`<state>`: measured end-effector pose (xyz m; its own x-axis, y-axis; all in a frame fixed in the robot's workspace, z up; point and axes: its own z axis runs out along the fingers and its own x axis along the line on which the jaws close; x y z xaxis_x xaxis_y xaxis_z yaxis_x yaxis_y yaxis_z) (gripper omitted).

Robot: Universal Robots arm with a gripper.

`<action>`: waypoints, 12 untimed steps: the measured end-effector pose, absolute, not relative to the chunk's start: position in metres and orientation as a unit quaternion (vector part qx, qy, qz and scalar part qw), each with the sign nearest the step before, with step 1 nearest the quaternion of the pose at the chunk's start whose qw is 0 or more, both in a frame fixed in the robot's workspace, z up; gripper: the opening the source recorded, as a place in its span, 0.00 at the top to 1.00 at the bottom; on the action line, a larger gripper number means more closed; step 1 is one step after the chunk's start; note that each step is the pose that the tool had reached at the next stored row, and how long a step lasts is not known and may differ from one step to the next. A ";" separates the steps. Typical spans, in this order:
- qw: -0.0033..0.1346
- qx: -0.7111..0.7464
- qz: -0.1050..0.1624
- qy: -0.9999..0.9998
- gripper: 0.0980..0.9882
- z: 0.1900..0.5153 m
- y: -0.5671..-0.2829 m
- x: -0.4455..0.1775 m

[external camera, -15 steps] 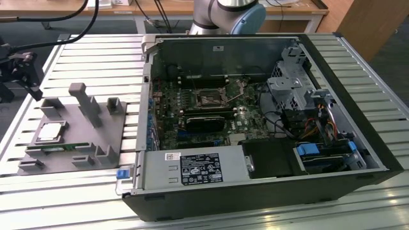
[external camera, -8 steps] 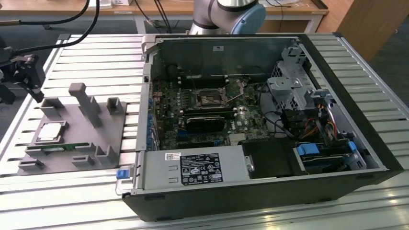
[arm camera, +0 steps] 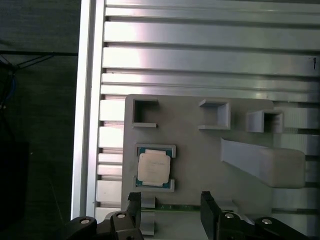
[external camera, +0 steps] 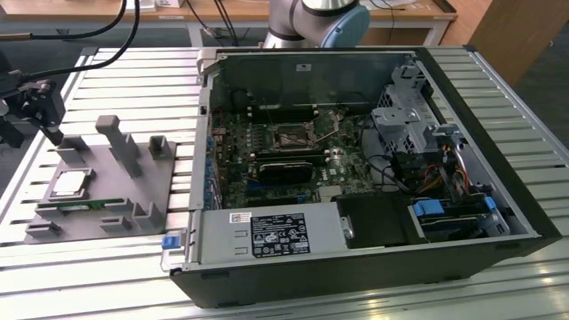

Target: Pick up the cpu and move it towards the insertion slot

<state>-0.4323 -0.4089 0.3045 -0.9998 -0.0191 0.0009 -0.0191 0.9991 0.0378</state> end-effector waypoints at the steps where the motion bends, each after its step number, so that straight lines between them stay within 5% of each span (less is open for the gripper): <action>1: 0.001 0.010 -0.019 -1.000 0.45 0.304 -0.409 -0.432; 12: 0.001 0.010 -0.019 -1.000 0.45 0.293 -0.409 -0.433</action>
